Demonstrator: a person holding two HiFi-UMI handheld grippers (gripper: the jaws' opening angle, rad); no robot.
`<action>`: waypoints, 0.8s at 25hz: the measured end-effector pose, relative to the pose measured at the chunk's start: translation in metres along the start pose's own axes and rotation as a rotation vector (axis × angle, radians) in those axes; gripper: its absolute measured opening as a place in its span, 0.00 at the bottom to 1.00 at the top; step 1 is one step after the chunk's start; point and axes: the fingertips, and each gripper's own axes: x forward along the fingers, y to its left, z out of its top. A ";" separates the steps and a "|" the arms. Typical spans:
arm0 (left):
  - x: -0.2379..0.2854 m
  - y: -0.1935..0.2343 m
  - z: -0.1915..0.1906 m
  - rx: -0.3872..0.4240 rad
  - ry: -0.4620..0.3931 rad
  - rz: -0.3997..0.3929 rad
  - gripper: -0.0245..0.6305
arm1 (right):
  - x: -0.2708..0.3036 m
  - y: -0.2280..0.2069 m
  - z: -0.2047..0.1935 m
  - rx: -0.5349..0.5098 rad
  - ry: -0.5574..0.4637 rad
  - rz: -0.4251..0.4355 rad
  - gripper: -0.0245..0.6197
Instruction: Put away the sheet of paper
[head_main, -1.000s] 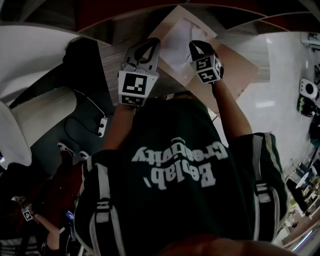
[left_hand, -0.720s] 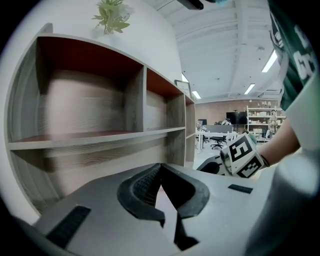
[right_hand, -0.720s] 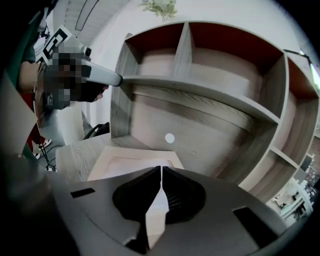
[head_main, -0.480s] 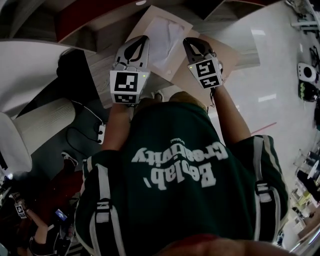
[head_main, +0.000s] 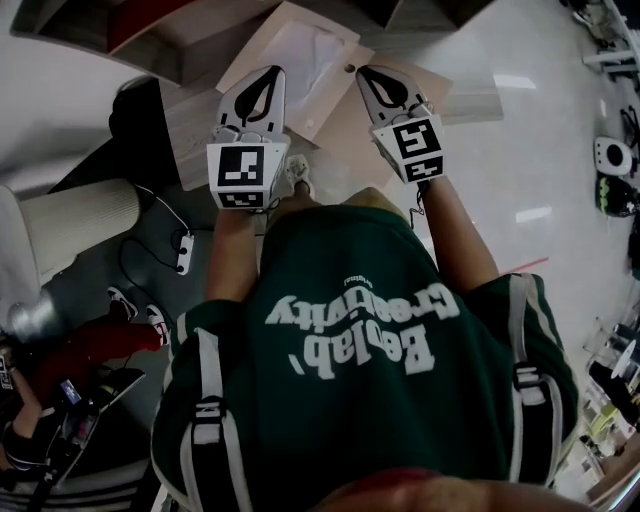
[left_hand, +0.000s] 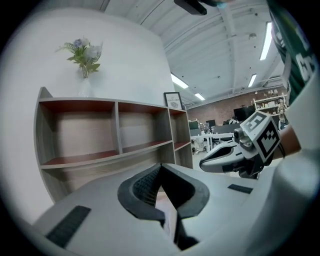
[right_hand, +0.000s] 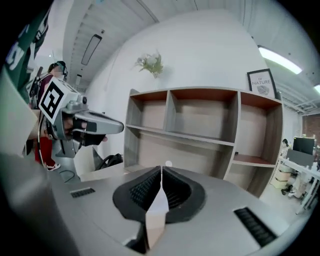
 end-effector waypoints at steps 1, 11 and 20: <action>-0.005 -0.010 0.002 0.005 -0.003 0.006 0.07 | -0.011 0.001 0.004 0.007 -0.021 0.005 0.10; -0.070 -0.099 0.006 -0.001 -0.040 0.071 0.07 | -0.113 0.029 0.013 0.060 -0.155 0.076 0.10; -0.124 -0.131 0.025 0.012 -0.059 0.142 0.07 | -0.171 0.045 0.016 0.063 -0.217 0.087 0.10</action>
